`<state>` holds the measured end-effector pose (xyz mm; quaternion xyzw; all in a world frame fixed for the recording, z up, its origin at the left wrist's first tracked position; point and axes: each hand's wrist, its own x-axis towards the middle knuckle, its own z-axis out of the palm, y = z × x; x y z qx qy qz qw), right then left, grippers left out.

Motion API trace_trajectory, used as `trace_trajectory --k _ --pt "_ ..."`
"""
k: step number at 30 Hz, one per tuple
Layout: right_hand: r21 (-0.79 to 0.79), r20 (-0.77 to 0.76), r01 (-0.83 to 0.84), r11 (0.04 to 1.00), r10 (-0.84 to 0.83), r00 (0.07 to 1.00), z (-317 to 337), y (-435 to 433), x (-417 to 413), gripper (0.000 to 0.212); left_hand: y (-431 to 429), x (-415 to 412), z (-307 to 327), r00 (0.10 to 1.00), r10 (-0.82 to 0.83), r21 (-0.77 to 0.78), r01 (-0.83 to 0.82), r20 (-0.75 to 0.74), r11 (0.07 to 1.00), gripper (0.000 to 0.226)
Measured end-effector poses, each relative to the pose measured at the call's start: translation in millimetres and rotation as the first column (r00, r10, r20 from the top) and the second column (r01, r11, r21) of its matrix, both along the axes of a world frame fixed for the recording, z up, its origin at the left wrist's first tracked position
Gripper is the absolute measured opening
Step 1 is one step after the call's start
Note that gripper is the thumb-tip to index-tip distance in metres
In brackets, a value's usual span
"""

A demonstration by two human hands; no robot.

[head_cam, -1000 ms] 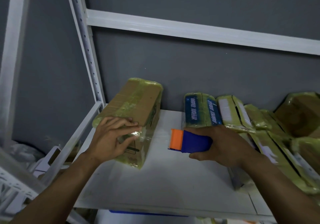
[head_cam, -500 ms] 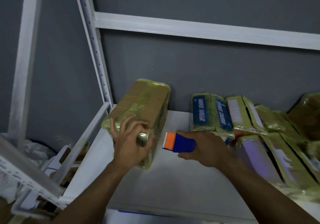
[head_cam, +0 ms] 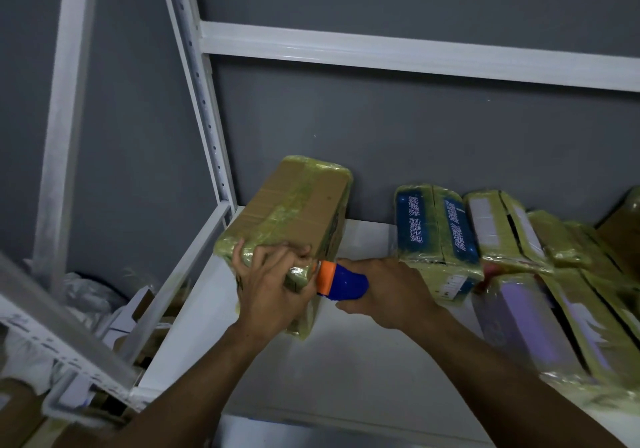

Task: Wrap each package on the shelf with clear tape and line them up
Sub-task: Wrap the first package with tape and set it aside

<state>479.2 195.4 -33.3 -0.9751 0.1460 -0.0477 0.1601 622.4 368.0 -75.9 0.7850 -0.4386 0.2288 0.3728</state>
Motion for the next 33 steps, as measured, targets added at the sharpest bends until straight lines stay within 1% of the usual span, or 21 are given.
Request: trace_trajectory --k 4,8,12,15,17,19,21,22,23,25,26,27,28,29,30,33 --pt "-0.095 0.025 0.026 0.995 -0.024 0.999 -3.0 5.2 0.5 0.052 -1.0 -1.9 1.4 1.0 0.001 -0.035 -0.002 -0.023 0.999 0.021" --pt "-0.236 0.032 0.033 0.971 -0.026 0.999 0.5 12.9 2.0 0.052 -0.3 -4.3 5.5 0.999 0.027 -0.019 -0.027 -0.036 0.999 0.025" --pt "-0.246 0.036 0.038 0.968 -0.03 0.999 0.3 16.4 0.7 0.054 1.0 -5.5 7.5 0.999 0.045 0.005 -0.045 -0.022 0.999 0.032" --pt "-0.197 0.019 0.082 0.977 -0.08 0.997 -1.5 13.7 0.3 0.057 3.7 -5.4 6.4 0.999 0.039 0.02 -0.039 -0.017 0.999 0.036" --pt "-0.157 0.021 0.122 0.98 -0.12 0.993 -0.9 7.8 -1.7 0.056 6.8 -4.5 6.2 1.0 0.006 0.033 -0.006 0.001 0.999 0.041" --pt "-0.086 0.062 0.152 0.985 -0.146 0.987 -4.2 0.5 -6.5 0.046 11.5 -3.5 3.8 0.999 -0.003 0.092 -0.001 0.039 0.996 0.056" --pt "-0.008 0.084 0.182 0.983 -0.181 0.98 -11.8 -6.1 -12.4 0.041 16.1 -4.2 0.8 0.997 0.068 0.154 -0.074 0.044 0.985 0.07" --pt "0.056 0.106 0.205 0.977 -0.21 0.972 -16.6 -8.3 -15.3 0.045 17.5 -5.8 -1.2 0.993 0.112 0.156 -0.114 0.025 0.981 0.071" --pt "0.134 0.136 0.228 0.964 -0.246 0.96 -21.1 -9.4 -17.9 0.053 18.5 -8.9 -3.3 0.99 0.144 0.144 -0.142 0.002 0.979 0.068" --pt "0.274 0.194 0.268 0.924 -0.326 0.925 -26.9 -9.3 -21.3 0.075 15.8 -18.1 -6.1 0.985 0.172 0.114 -0.17 -0.002 0.979 0.063" --pt "0.319 0.216 0.277 0.907 -0.354 0.91 -28.5 -8.1 -21.7 0.078 12.8 -23.4 -7.2 0.983 0.182 0.107 -0.181 0.004 0.978 0.061" --pt "0.337 0.249 0.271 0.902 -0.363 0.898 -29.5 -7.0 -21.9 0.069 9.5 -28.8 -8.5 0.98 0.197 0.101 -0.196 0.0 0.975 0.06" --pt "0.344 0.282 0.269 0.9 -0.372 0.885 -29.9 -5.9 -22.2 0.053 6.8 -33.3 -10.0 0.976 0.219 0.095 -0.217 -0.013 0.972 0.058" --pt "0.355 0.305 0.268 0.896 -0.381 0.873 -28.3 -4.0 -21.7 0.041 5.0 -35.6 -11.2 0.969 0.247 0.091 -0.244 -0.026 0.966 0.057" --pt "0.363 0.322 0.267 0.893 -0.389 0.863 -26.6 -2.6 -21.7 0.037 4.1 -35.0 -11.8 0.96 0.279 0.09 -0.275 -0.031 0.957 0.056" --pt "0.374 0.337 0.28 0.884 -0.411 0.847 -24.0 -1.2 -20.7 0.035 4.3 -16.1 -8.0 0.93 0.366 0.098 -0.362 -0.025 0.927 0.055"
